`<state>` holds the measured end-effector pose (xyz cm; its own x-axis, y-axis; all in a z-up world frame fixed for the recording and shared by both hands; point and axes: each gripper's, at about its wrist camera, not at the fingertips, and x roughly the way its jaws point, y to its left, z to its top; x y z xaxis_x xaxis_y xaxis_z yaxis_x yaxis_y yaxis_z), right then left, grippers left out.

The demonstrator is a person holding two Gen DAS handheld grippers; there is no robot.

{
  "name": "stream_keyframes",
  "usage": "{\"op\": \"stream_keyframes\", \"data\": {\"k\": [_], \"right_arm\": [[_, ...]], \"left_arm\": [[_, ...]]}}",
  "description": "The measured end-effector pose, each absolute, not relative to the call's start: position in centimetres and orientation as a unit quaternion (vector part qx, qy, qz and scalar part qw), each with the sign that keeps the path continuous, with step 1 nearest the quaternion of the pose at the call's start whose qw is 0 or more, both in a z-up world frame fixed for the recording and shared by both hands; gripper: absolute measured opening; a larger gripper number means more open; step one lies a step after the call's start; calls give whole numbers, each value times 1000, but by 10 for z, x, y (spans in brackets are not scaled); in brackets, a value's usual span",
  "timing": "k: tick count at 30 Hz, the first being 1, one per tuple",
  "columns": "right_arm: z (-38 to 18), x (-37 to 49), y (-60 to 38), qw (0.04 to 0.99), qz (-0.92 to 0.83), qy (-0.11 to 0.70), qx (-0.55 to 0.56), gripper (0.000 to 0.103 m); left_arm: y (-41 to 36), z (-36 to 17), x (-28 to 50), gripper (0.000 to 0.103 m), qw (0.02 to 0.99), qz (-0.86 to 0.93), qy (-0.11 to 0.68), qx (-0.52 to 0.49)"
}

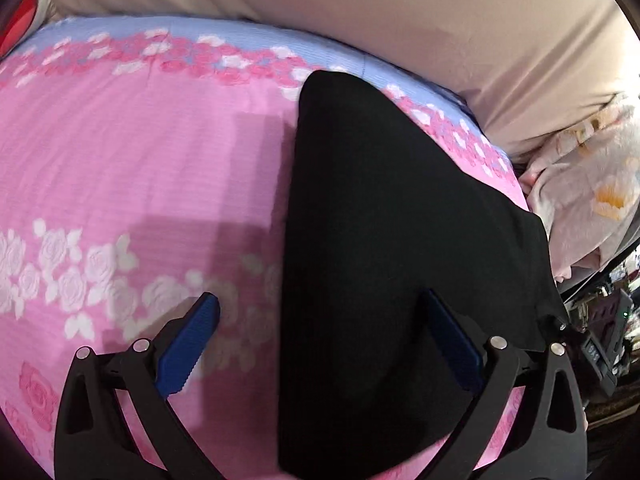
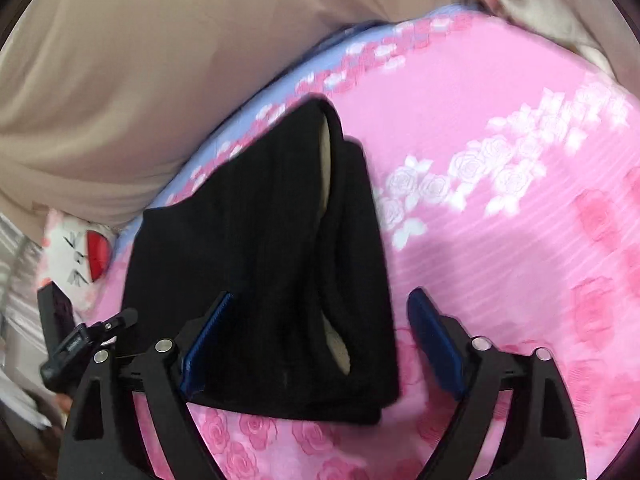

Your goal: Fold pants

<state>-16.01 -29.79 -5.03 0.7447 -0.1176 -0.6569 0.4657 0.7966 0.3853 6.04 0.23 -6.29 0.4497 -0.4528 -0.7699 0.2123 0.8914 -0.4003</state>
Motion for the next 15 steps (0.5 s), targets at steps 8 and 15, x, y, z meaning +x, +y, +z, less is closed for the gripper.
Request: {"op": "stream_keyframes", "data": {"k": [8,15], "right_arm": [[-8,-146,-249,915,-106,297,251,36],[-26,-142,-185,907,-32,339,249,40]], "left_arm": [[31,-13,49,21,849,-256,442,-134],[108,8,5,27,872,-169,447,-106]]}}
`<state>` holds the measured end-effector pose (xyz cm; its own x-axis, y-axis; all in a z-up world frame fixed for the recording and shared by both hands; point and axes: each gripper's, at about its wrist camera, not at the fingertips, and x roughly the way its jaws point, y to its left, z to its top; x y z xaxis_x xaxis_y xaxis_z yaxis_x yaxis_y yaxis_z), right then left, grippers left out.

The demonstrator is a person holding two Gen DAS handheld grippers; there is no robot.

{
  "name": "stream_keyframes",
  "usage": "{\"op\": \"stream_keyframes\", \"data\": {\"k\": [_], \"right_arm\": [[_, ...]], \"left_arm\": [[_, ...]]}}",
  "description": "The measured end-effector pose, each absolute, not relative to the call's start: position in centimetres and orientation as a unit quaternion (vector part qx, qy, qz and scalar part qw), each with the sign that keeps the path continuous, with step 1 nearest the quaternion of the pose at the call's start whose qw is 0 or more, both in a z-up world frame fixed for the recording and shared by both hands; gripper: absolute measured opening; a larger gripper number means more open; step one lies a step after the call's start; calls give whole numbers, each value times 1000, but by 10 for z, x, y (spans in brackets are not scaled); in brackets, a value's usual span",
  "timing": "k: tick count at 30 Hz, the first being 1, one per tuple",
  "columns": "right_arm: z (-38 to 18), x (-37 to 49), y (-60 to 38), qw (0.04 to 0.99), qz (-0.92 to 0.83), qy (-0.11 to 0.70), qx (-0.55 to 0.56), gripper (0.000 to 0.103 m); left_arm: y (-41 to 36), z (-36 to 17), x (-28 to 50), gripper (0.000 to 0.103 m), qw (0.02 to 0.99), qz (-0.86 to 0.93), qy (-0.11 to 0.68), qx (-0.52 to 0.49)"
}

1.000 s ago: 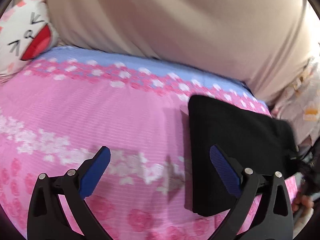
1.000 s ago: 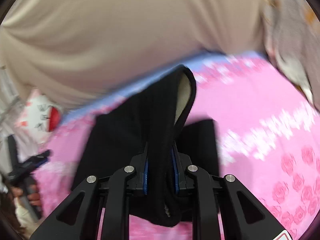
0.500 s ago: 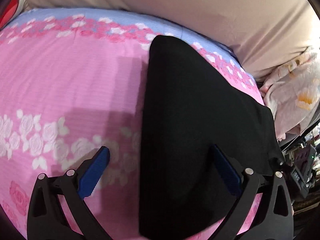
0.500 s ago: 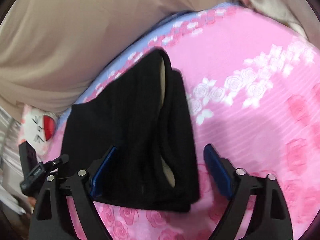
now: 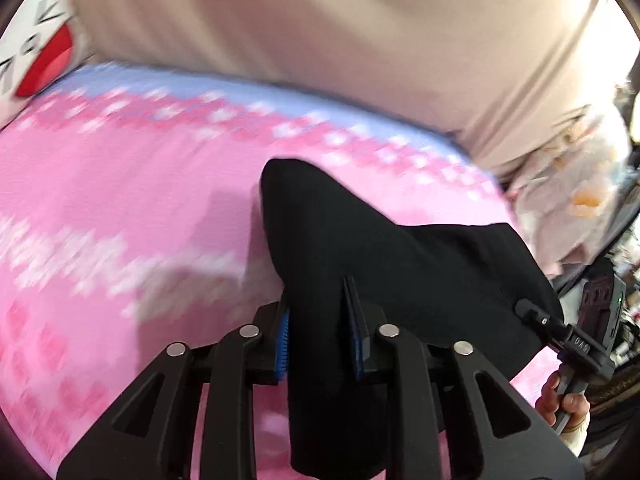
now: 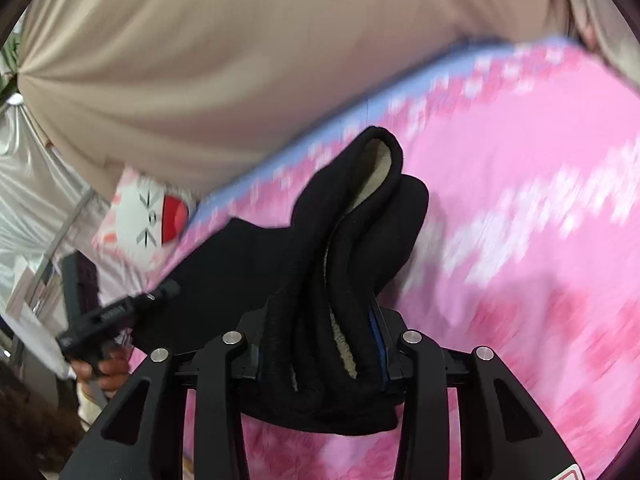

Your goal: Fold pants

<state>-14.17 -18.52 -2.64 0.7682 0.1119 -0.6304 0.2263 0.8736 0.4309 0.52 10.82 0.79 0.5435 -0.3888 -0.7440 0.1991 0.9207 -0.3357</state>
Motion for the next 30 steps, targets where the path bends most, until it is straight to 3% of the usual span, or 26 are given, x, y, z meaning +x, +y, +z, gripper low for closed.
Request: {"op": "stream_keyframes", "data": {"k": [1,2,6,7,8,9,10,11,13,18,20,22,23,28,30], "right_arm": [[-47,-137,-184,896,-41,363,253,55],[-66,-136,-186,885,-75,387,249,58],[-39,-161,-197,889,-110,339,288,60],[-20,-165,-192,904,-123,319,258,51],[2,-164,-181,920,-123,303,214,25],[19,-159,-170,931,-112,295,183,11],[29,-150,-160,937,-98,291,165,1],[35,-135,-147,941,-73,294,150,1],[33,-102,-131,941,-43,310,130,1],[-16,-27,-133,918,-94,377,84,0],[-43,-18,-173,902,-117,392,138,0],[-44,-23,-191,895,-97,385,203,0],[-41,-21,-188,894,-101,391,193,0],[-14,-33,-155,913,-121,368,128,0],[-29,-29,-164,903,-149,390,101,0]], "left_arm": [[111,-6,3,28,869,-149,463,-93],[110,-19,0,34,865,-134,477,-75],[112,4,-21,33,892,-119,431,-67],[111,22,-24,33,905,-122,402,-69],[108,34,-25,36,913,-125,382,-67],[101,49,-23,42,922,-130,360,-61],[91,58,-18,55,928,-138,342,-57],[79,61,-9,69,931,-137,334,-51],[66,51,16,79,930,-124,342,-43],[33,-27,94,79,895,-42,444,-2],[40,-57,110,82,879,-35,476,-10],[59,-60,113,84,865,-52,493,-72],[62,-59,114,89,865,-51,494,-76],[58,-59,110,89,868,-46,491,-55],[58,-58,110,89,869,-46,490,-55]]}}
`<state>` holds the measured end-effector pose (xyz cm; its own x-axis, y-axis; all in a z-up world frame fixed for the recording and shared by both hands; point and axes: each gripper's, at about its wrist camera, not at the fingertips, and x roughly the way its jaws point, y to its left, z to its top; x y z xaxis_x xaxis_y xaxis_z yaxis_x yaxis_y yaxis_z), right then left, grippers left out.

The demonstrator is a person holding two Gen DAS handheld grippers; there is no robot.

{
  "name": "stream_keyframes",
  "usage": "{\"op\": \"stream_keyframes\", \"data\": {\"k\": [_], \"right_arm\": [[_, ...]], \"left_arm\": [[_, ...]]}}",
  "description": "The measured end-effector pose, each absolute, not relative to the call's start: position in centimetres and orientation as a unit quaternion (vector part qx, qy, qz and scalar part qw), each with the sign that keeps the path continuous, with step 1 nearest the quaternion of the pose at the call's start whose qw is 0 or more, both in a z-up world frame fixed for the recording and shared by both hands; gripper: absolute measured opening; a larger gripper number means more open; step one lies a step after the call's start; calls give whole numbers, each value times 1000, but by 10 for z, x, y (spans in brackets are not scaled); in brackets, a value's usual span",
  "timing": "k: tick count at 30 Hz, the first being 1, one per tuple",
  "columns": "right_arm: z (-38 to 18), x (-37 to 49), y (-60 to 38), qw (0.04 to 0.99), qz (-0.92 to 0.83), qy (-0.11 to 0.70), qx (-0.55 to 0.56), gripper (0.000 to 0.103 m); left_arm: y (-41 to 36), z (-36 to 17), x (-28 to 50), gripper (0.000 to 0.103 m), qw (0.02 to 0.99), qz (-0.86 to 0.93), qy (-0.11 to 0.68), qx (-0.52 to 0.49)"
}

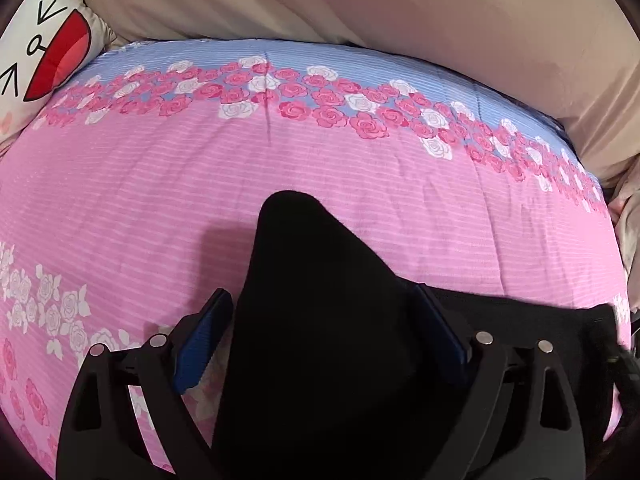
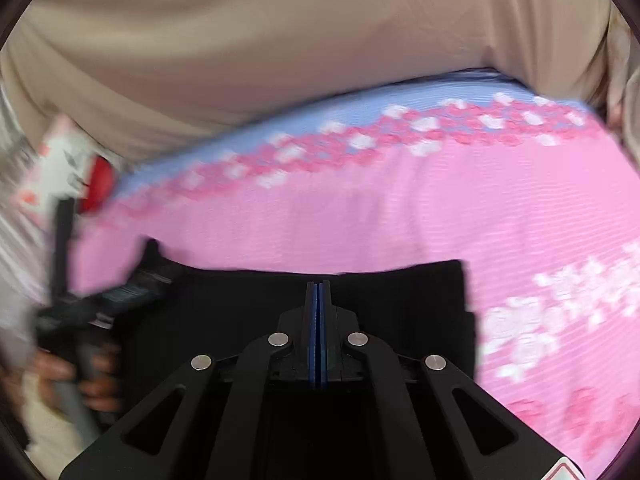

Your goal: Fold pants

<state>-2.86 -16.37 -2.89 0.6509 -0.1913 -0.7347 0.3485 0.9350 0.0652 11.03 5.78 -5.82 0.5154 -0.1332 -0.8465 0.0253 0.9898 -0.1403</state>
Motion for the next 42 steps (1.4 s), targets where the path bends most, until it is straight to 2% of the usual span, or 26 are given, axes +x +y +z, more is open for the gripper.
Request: {"op": "stream_keyframes", "data": {"k": [3,6,9,11,12,14,16,22,24,27,29,34,42], "right_arm": [[-31,-34,-180,899,-132,386,161,0],[-8,-49,-160,919,-126,353,122,3],[-22,-51,-156,912,-133,378,83,0],[-37,-53,-174,911,-125,378,109,0],[-36,-58,-184,908,-113,372,155,0],[-26,-65,-187,908,-116,362,178,0],[-18,-70,-179,910,-111,360,171,5],[-11,-68,-142,917,-71,373,123,5],[-28,-61,-151,906,-101,393,116,0],[-32,-66,-167,902,-93,389,161,0],[-22,-70,-161,907,-97,382,150,12],[-9,-53,-123,914,-40,387,113,12],[-41,7,-78,895,26,439,74,12]], "left_arm": [[57,-59,111,89,871,-42,488,-46],[55,-59,114,89,871,-41,488,-44],[53,-58,113,89,872,-38,487,-38],[51,-57,113,89,873,-35,485,-32],[50,-56,112,89,874,-34,484,-29],[48,-53,109,89,878,-27,478,-18],[44,-50,106,89,883,-21,469,-4],[35,-48,103,88,888,-5,459,25],[35,-48,102,88,888,-5,459,27],[34,-48,103,88,888,-5,459,27],[34,-48,103,88,888,-4,459,28],[34,-48,103,88,888,-4,459,28],[52,-23,58,89,901,-27,433,24]]}}
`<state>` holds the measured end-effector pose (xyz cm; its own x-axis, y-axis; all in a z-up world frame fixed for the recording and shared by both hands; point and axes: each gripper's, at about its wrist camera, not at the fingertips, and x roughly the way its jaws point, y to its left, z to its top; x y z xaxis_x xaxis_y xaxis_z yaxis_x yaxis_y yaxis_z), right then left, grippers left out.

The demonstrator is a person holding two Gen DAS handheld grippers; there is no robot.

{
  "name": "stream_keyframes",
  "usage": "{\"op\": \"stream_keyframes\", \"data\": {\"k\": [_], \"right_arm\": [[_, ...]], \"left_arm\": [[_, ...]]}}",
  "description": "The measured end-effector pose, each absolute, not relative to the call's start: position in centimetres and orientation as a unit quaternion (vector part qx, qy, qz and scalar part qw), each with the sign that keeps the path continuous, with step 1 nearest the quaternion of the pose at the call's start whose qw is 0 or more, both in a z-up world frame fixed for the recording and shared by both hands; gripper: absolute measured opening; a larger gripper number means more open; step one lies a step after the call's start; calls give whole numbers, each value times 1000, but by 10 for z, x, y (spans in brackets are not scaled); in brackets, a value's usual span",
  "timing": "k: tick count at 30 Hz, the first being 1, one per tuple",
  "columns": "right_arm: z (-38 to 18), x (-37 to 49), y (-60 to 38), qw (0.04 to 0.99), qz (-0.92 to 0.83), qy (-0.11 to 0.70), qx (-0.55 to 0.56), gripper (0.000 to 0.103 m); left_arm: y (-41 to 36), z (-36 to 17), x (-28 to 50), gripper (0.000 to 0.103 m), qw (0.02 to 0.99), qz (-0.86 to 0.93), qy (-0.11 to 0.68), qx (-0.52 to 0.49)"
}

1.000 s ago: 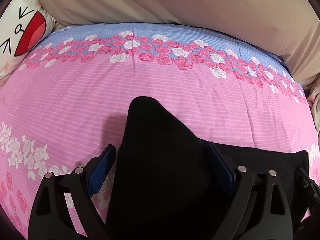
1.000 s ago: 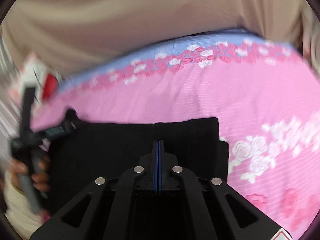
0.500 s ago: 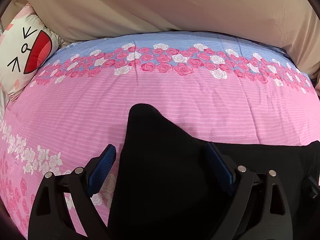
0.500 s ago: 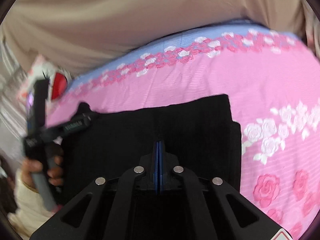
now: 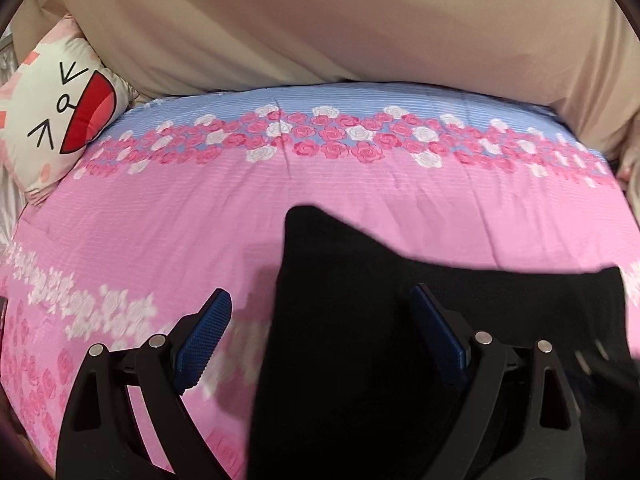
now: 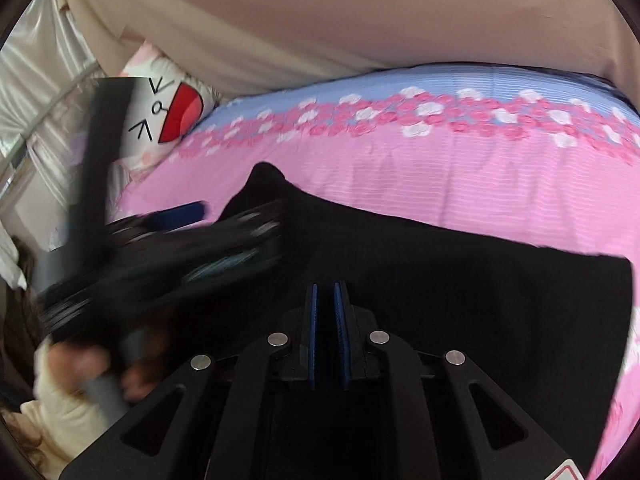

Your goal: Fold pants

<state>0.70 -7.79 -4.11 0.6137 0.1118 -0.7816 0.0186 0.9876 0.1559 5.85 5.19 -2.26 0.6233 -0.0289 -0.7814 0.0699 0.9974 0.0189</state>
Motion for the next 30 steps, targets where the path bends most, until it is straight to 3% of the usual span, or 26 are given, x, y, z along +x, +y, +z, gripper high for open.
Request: {"op": "stream_keyframes", "data": {"k": [2,6,9,13,15,18,19,20,21,29,30], "right_arm": [[-46,19,-86,892,22,444,83,1],[-49,25,-105,878,26,451,155,4],[-41,24,-94,892,14,436,119,5],[-49,22,-141,886,-58,432,157,0],[-36,3,-160,893,-82,408,169,8],[-12,-48,-183,904,-125,373,167,11],[-6,-68,-190,905,-138,367,167,25],[-2,-89,-195,904,-156,362,164,46],[0,-102,-199,903,-168,361,162,55],[-31,-164,-181,886,-110,400,209,58],[-37,-162,-177,884,-107,406,205,54]], "left_arm": [[59,-24,41,94,901,-36,431,35],[68,-39,35,96,898,-32,438,38],[71,-40,39,98,897,-32,441,23],[71,-39,41,98,895,-39,443,22],[73,-36,37,98,896,-43,442,26],[84,-26,24,98,897,-53,438,15],[87,-23,19,98,899,-56,435,13],[92,-20,11,98,900,-61,431,13],[95,-18,7,98,900,-62,431,12],[110,-25,-15,98,888,-54,456,-5],[110,-27,-15,98,887,-52,459,-7]]}}
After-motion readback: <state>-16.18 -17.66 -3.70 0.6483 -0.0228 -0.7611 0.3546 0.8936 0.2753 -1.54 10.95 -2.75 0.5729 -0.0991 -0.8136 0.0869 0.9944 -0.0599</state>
